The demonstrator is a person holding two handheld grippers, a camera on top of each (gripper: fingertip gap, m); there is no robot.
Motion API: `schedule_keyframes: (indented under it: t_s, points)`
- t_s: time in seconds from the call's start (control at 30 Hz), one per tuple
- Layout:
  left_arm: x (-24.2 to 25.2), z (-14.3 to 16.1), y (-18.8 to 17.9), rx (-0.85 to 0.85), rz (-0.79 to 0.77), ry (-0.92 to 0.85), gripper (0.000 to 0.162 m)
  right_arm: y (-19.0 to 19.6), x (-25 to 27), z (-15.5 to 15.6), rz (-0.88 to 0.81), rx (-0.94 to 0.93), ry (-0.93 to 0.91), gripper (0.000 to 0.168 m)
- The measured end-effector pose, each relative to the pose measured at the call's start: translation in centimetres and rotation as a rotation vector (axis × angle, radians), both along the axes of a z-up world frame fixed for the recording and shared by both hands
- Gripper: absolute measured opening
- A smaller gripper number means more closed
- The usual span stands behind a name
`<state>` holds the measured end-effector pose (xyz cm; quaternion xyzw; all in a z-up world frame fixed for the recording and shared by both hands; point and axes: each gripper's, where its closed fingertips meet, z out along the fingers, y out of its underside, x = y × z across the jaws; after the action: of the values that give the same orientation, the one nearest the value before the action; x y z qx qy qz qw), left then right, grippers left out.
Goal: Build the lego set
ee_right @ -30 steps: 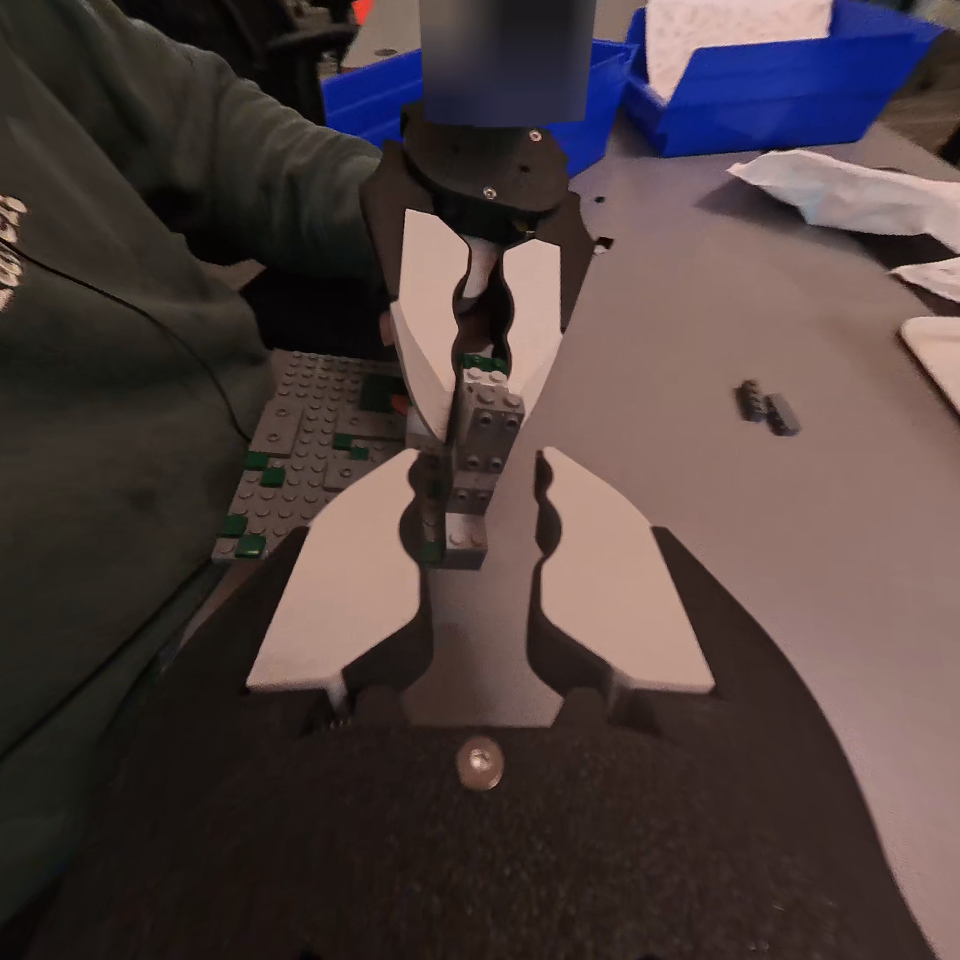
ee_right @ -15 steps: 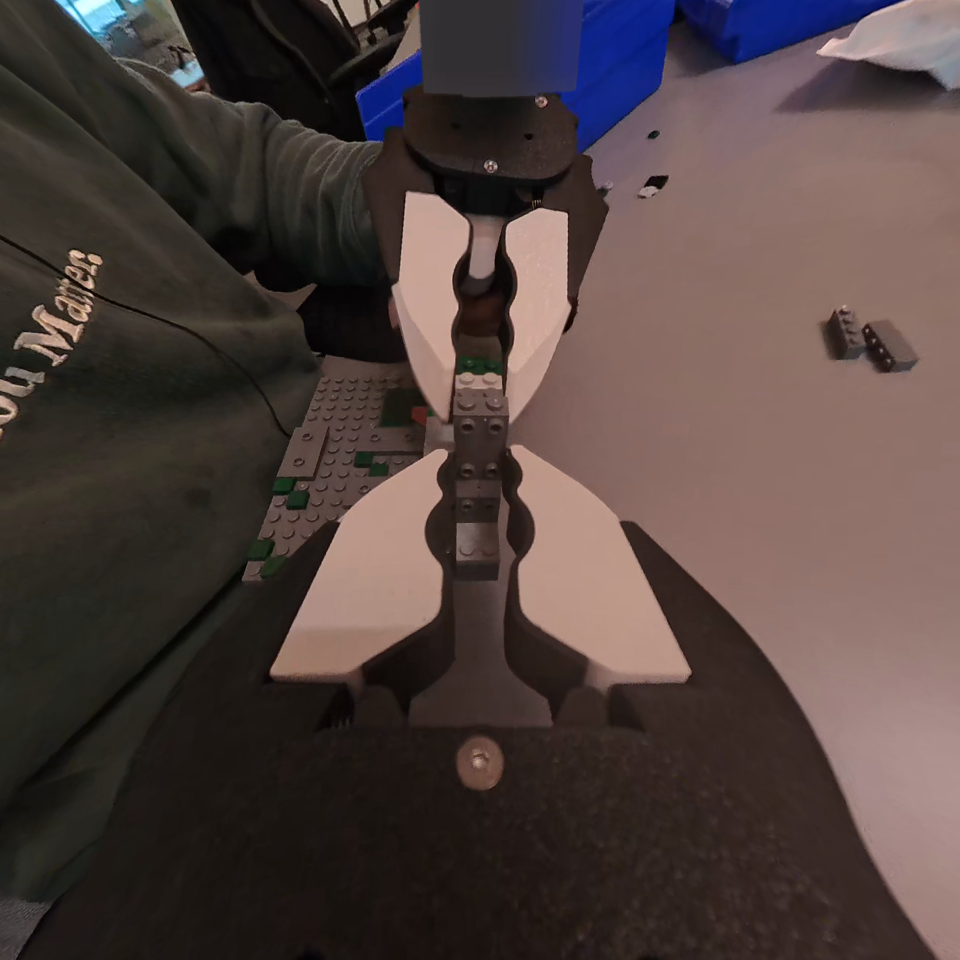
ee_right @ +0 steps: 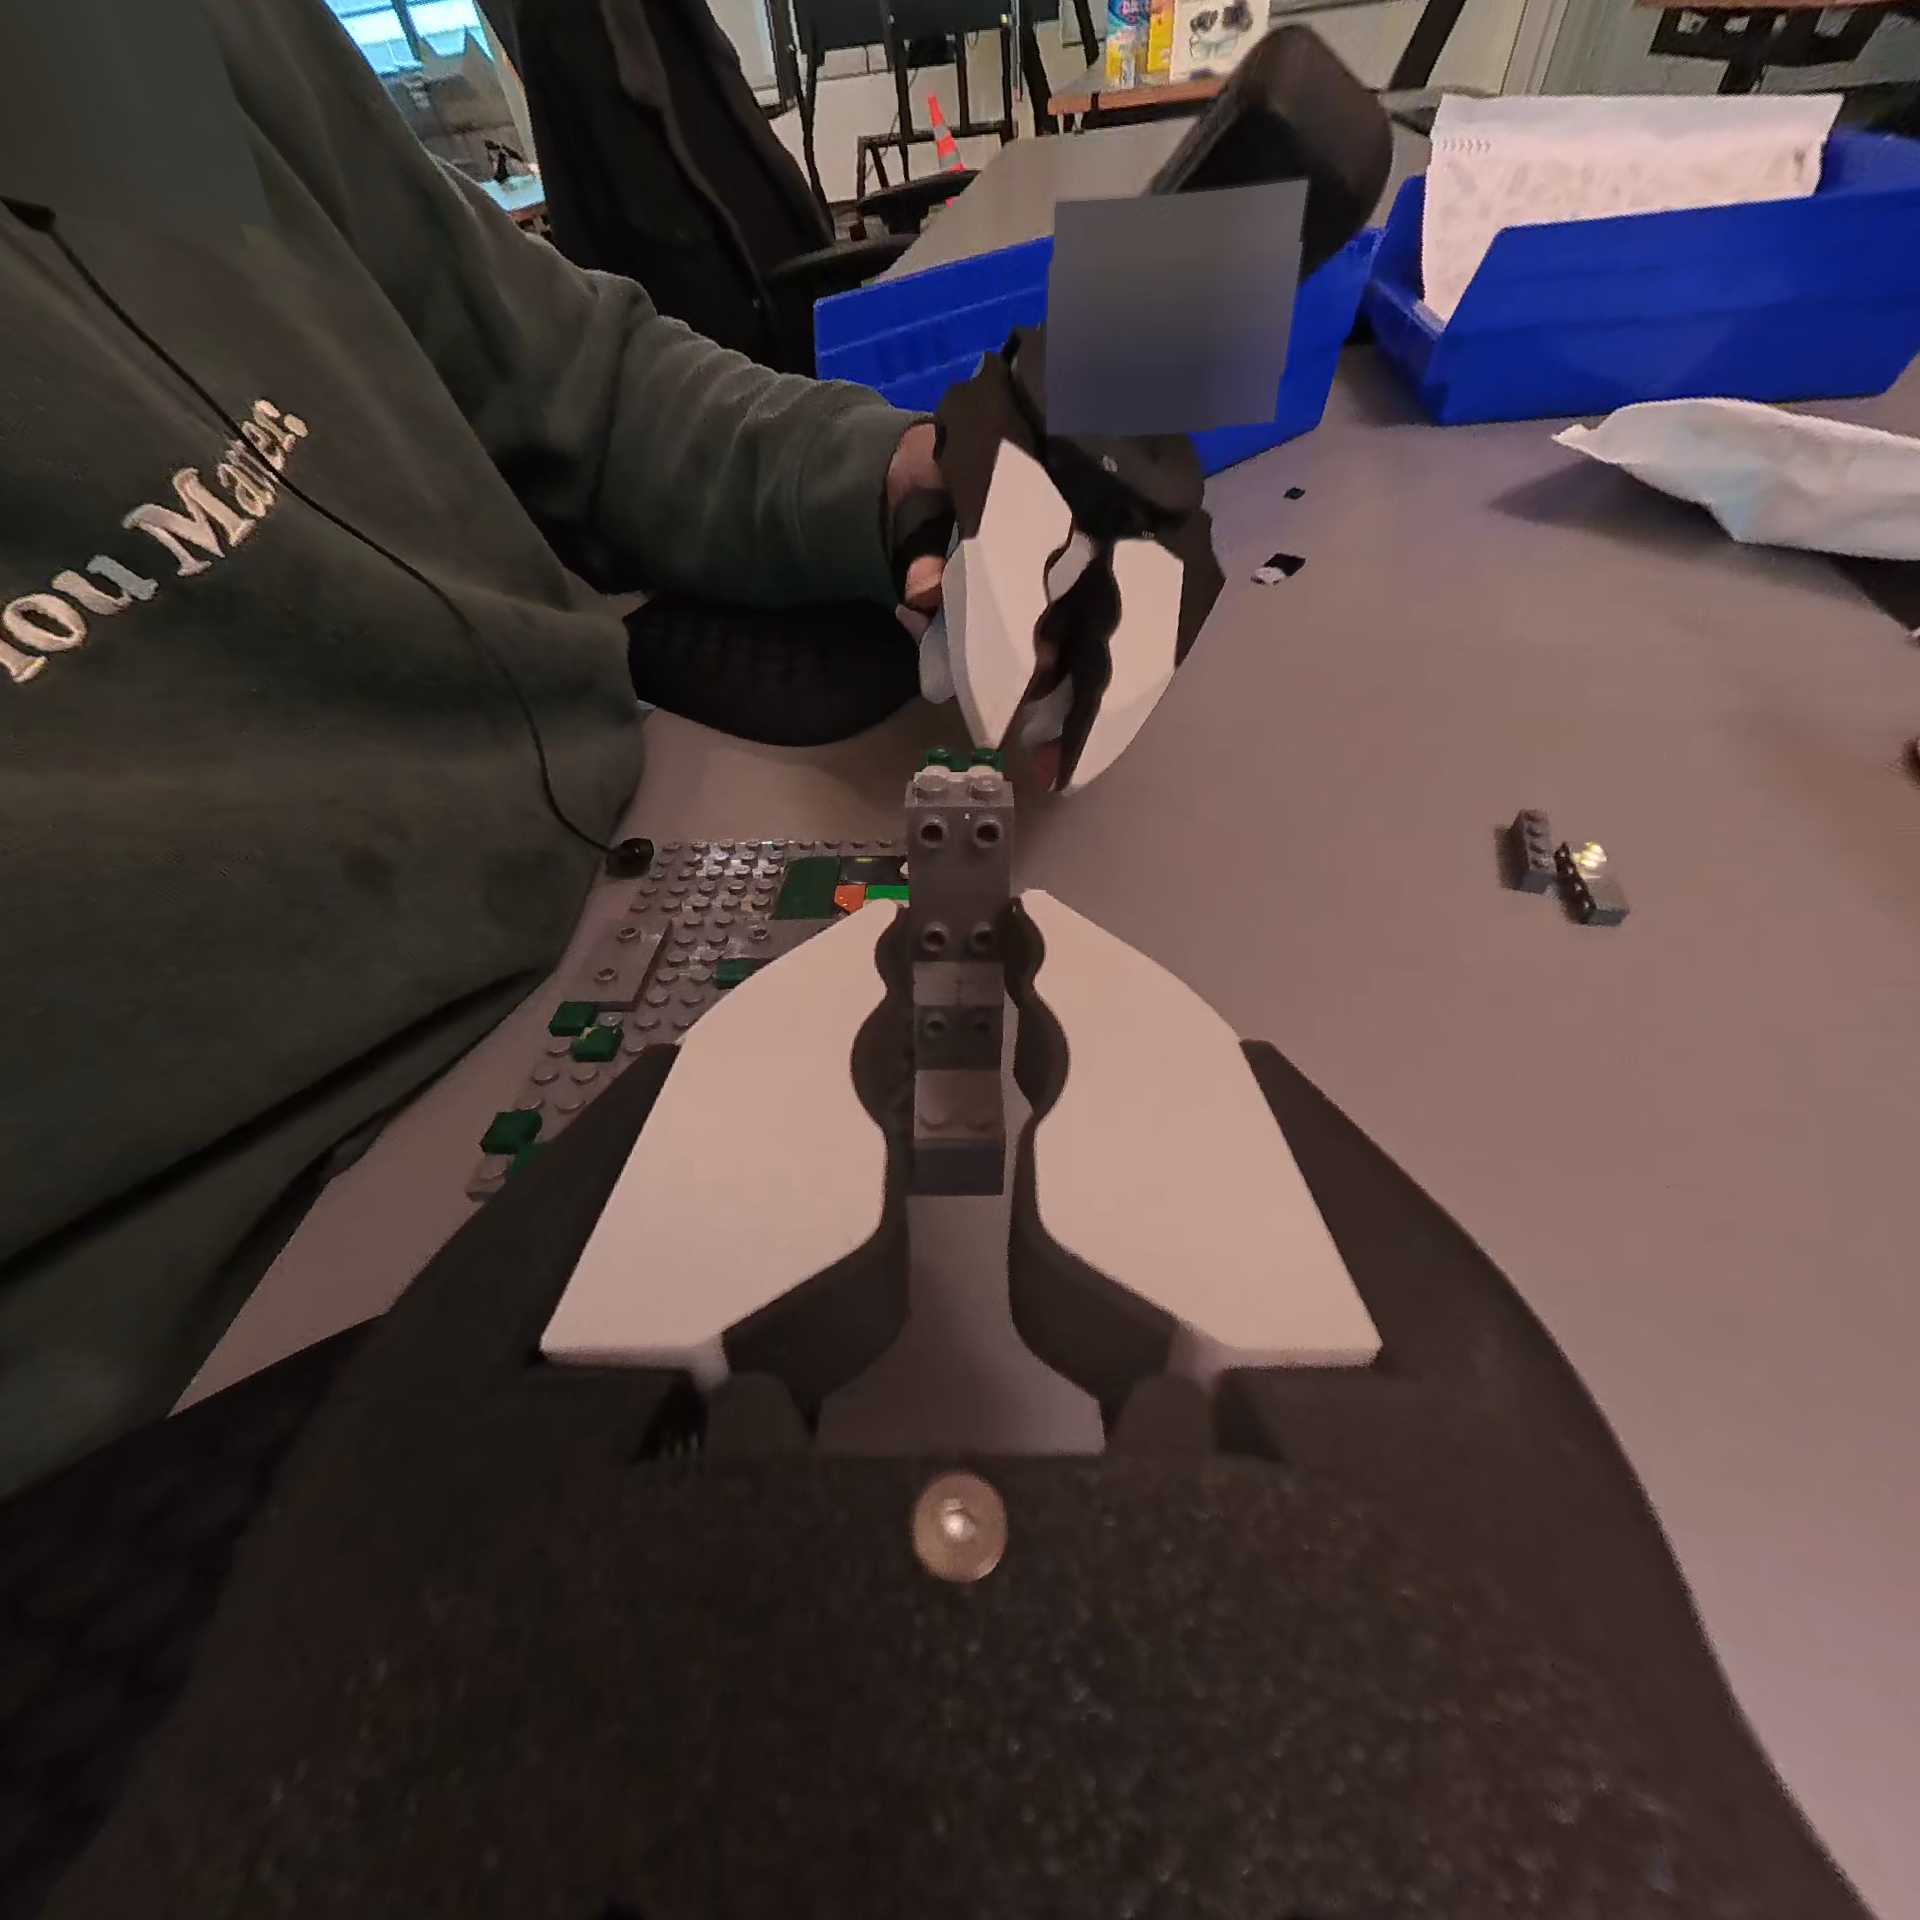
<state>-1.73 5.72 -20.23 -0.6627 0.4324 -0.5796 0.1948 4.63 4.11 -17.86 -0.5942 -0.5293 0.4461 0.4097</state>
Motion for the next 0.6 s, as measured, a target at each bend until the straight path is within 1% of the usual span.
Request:
schedule_keyframes:
  t_s: [0.17,0.23,0.47,0.6]
  points:
    - [0.3,-1.2,-1.1,0.016,-0.051,0.049,0.028,0.2,-0.4,0.9,0.002,0.031,0.029,0.016]
    - [0.6,-1.5,-1.6,-0.009,-0.072,0.052,0.029,0.1,-0.6,1.6,0.005,0.054,0.052,0.016]
    - [1.0,-0.8,-3.0,-0.158,-0.131,-0.008,0.022,-0.5,-1.2,3.4,0.028,0.116,0.087,0.016]
    - [0.7,-0.2,-3.0,-0.166,-0.139,-0.029,0.017,-0.7,-1.2,3.6,0.032,0.126,0.090,0.016]
